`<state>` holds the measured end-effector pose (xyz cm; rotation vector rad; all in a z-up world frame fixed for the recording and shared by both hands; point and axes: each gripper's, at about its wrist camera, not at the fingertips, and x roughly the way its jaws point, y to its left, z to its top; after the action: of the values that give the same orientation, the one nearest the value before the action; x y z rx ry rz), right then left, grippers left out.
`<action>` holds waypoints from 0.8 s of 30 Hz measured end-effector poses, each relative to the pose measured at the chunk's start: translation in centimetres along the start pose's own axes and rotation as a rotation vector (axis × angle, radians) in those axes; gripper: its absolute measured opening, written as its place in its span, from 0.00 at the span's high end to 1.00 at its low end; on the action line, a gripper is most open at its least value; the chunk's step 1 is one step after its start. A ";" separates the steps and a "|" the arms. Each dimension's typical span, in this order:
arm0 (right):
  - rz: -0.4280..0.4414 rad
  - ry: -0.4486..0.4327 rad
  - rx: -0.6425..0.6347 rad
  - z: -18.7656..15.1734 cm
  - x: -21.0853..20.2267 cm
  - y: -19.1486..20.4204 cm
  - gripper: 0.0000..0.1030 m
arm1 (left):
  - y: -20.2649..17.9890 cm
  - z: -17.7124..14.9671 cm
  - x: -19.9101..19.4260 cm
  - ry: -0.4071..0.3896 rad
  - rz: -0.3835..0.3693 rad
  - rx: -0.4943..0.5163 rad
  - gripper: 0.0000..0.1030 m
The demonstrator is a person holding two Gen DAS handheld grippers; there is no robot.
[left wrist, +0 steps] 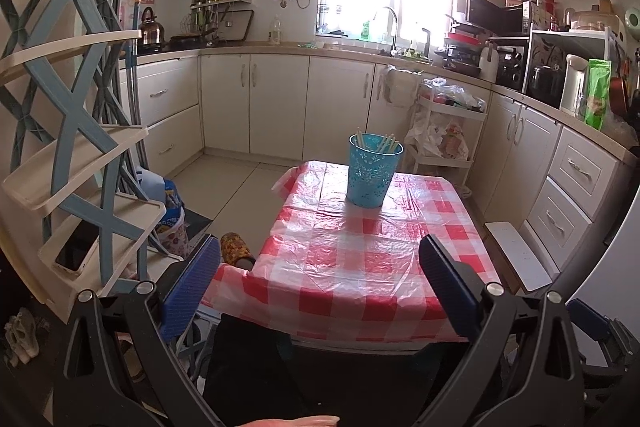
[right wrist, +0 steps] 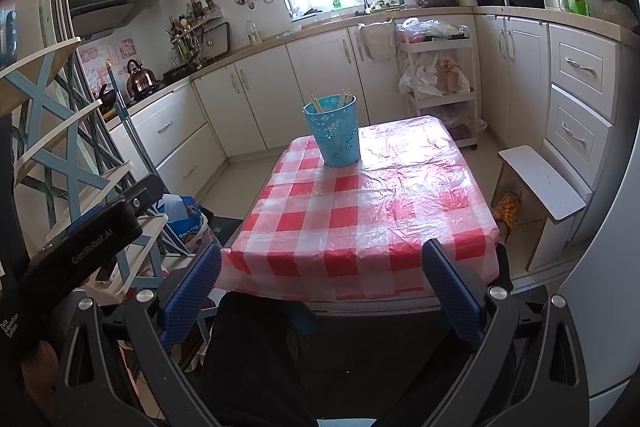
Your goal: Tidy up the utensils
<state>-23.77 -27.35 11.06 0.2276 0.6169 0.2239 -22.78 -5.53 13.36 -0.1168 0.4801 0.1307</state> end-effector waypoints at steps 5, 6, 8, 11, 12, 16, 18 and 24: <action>0.000 0.001 -0.001 0.0 0.0 0.0 0.07 | 0.1 0.0 0.3 0.011 0.003 -0.001 0.07; 0.000 0.000 0.000 0.0 0.0 0.0 0.07 | 0.1 0.0 0.3 0.010 0.003 -0.001 0.07; -0.001 0.000 0.000 0.0 0.0 0.1 0.07 | 0.1 -0.1 0.3 0.007 0.006 0.005 0.07; -0.001 0.001 -0.001 0.0 0.0 0.1 0.07 | 0.1 -0.1 0.4 0.006 0.010 0.011 0.07; -0.001 0.000 -0.002 0.0 0.0 0.1 0.07 | 0.1 -0.1 0.4 0.007 0.013 0.013 0.07; -0.001 0.002 -0.002 -0.1 0.0 0.0 0.07 | -0.1 -0.1 0.2 0.004 0.018 0.016 0.07; -0.001 0.002 -0.002 0.0 0.0 0.1 0.07 | -0.1 -0.1 0.2 0.002 0.019 0.016 0.07; -0.002 0.002 -0.003 0.0 0.1 0.1 0.07 | -0.1 -0.1 0.2 0.003 0.019 0.016 0.07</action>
<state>-23.75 -27.21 11.06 0.2236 0.6189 0.2234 -22.63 -5.65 13.20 -0.0971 0.4850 0.1455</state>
